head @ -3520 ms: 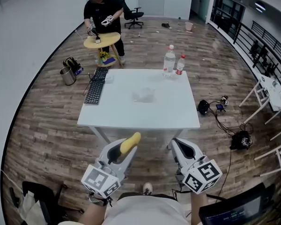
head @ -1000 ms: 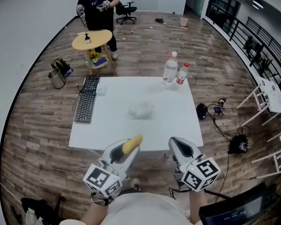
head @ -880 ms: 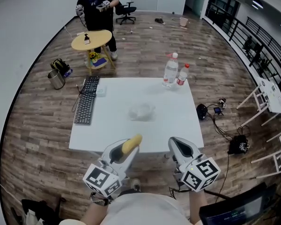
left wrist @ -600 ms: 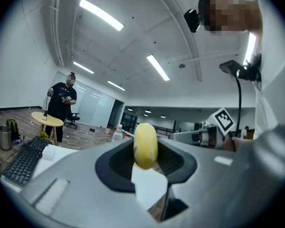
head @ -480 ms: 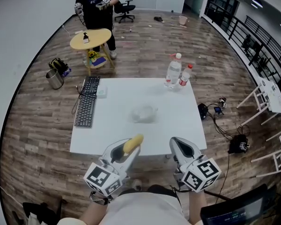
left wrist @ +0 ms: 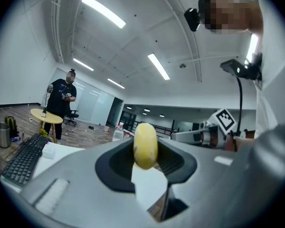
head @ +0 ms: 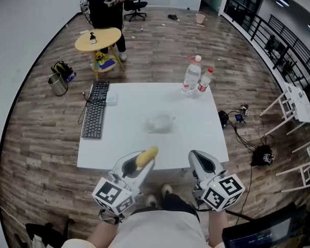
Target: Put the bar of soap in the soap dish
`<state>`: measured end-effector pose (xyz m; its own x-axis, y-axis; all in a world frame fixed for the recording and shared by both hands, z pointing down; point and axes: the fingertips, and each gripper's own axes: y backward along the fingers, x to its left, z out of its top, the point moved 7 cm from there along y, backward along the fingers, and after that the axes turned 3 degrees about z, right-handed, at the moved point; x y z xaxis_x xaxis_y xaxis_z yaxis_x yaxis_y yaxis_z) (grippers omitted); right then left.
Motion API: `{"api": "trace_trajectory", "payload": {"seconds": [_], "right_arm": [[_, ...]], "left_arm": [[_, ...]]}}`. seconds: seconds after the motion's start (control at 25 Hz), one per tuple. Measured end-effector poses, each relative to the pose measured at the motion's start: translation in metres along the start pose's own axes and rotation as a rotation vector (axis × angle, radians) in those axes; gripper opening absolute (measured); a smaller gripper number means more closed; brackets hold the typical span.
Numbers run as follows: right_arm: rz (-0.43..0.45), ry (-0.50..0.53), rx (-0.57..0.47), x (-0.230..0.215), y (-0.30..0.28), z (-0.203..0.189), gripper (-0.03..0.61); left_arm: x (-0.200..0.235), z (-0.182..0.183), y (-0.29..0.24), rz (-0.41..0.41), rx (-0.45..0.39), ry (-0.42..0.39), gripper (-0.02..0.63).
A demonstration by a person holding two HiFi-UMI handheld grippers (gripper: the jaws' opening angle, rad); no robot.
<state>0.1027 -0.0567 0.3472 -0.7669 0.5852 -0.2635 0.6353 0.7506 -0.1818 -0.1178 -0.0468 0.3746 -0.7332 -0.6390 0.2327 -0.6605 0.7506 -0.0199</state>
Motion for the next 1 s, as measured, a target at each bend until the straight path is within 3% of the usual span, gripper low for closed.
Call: {"api": "trace_trajectory", "payload": {"seconds": [1.0], "right_arm": [[0.055,-0.023,0.011,-0.027,-0.020,0.004,0.002]], "left_arm": [[0.000,0.001,-0.021,0.016,0.012,0.007,0.129]]}}
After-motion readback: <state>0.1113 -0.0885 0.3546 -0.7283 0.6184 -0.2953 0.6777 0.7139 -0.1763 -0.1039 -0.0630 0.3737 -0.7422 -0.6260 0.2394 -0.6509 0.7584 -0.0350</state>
